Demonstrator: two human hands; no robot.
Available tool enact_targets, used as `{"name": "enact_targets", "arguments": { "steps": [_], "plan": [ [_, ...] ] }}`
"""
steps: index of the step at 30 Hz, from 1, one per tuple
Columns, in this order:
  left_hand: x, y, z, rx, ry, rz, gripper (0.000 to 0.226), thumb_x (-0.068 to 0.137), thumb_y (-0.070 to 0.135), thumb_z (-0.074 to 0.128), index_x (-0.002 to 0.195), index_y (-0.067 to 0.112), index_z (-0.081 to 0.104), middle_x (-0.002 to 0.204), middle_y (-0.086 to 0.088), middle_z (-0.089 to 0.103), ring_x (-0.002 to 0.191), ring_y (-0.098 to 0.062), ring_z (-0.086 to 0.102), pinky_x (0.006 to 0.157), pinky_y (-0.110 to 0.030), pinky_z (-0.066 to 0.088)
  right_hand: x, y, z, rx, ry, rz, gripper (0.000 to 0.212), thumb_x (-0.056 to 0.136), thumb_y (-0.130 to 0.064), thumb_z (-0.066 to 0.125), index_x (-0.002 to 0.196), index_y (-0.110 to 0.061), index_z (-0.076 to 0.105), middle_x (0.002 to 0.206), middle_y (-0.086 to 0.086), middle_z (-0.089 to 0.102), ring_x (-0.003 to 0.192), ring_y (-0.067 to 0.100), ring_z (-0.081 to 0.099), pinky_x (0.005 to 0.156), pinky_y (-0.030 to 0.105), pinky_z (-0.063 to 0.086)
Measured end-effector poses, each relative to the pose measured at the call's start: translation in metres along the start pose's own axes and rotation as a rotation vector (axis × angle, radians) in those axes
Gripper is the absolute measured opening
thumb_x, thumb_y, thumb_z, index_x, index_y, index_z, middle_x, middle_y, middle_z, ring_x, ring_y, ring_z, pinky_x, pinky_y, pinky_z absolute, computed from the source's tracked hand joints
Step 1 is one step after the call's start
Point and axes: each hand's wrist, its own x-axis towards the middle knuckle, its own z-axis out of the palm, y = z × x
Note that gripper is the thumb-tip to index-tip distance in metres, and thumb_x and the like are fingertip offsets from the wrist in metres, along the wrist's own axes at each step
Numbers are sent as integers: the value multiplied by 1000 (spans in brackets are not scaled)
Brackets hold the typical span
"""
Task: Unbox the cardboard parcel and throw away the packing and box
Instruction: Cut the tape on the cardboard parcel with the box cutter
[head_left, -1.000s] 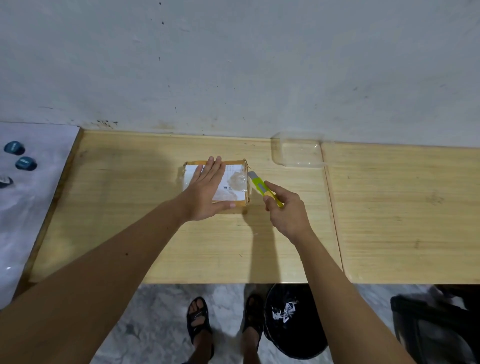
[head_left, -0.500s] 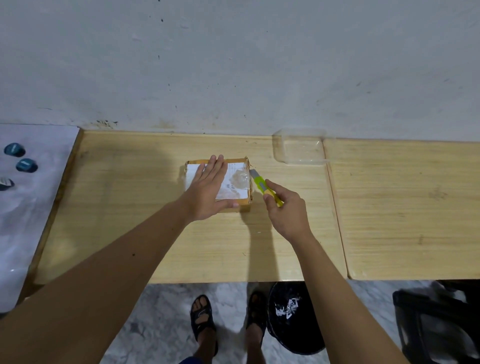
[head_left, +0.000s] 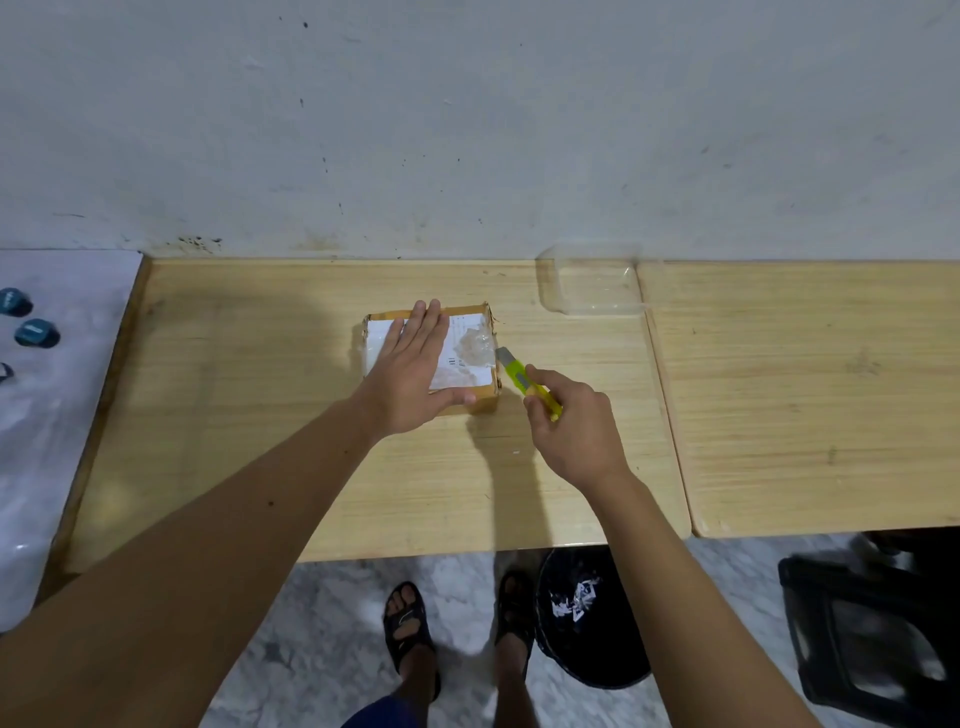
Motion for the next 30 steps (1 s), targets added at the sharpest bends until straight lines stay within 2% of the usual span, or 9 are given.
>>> {"name": "enact_targets", "arguments": {
  "steps": [7,10,12,15,19,21,25,27,30],
  "plan": [
    [-2,5,-5,-13,-26,-25,116,88,76,48,164,8,-8,172,-7,-19,158,-20,-24,128,-38,-14,-13,-4,-5,45,2,21,34,99,-19,62,132,-24,71,68,-18,58,61,6,55,68,23,40],
    [-2,5,-5,-12,-20,-30,114,90,73,51,164,8,-8,172,-7,-19,158,-21,-23,129,-39,-14,-22,-2,-4,62,2,50,34,101,-20,61,133,-24,70,67,-21,53,62,4,54,64,22,39],
    [-2,5,-5,-12,-20,-32,114,89,73,50,164,8,-7,172,-7,-18,158,-21,-22,129,-39,-13,-23,-2,-5,63,4,57,34,101,-21,61,133,-24,69,69,-23,53,63,3,55,59,15,38],
    [-2,5,-5,-9,-29,-39,115,88,75,48,164,8,-7,172,-7,-18,158,-20,-23,129,-38,-14,-19,-3,-6,82,29,82,33,100,-22,61,131,-25,71,74,-20,57,67,1,57,59,6,38],
    [-4,8,-7,-17,-32,-77,115,88,77,47,164,9,-6,173,-6,-18,158,-19,-22,130,-40,-10,-18,-5,-4,159,101,126,31,100,-23,60,129,-26,70,80,-14,63,73,4,60,63,13,42],
    [-1,17,-6,-41,16,-152,116,87,77,51,165,9,-3,174,-6,-13,160,-20,-16,130,-39,-8,-22,-6,-3,190,130,152,31,100,-23,60,130,-28,68,83,-13,62,77,4,60,65,15,42],
    [12,46,-7,-20,72,-334,120,83,84,51,164,7,8,175,-10,1,162,-24,-2,131,-40,3,-31,-2,-6,225,179,198,32,100,-22,60,131,-28,66,84,-11,62,77,4,60,61,7,40],
    [13,48,-12,10,62,-330,117,83,85,50,164,9,13,174,-10,6,162,-25,3,129,-42,8,-34,1,-9,230,182,211,32,101,-22,59,132,-28,66,84,-8,63,74,5,60,58,7,41],
    [6,27,-26,47,67,-220,97,91,75,51,163,15,26,173,-6,15,160,-25,14,127,-43,14,-36,5,-12,226,193,217,33,101,-22,60,133,-26,66,84,-6,62,71,5,59,58,5,41]
  ]
}}
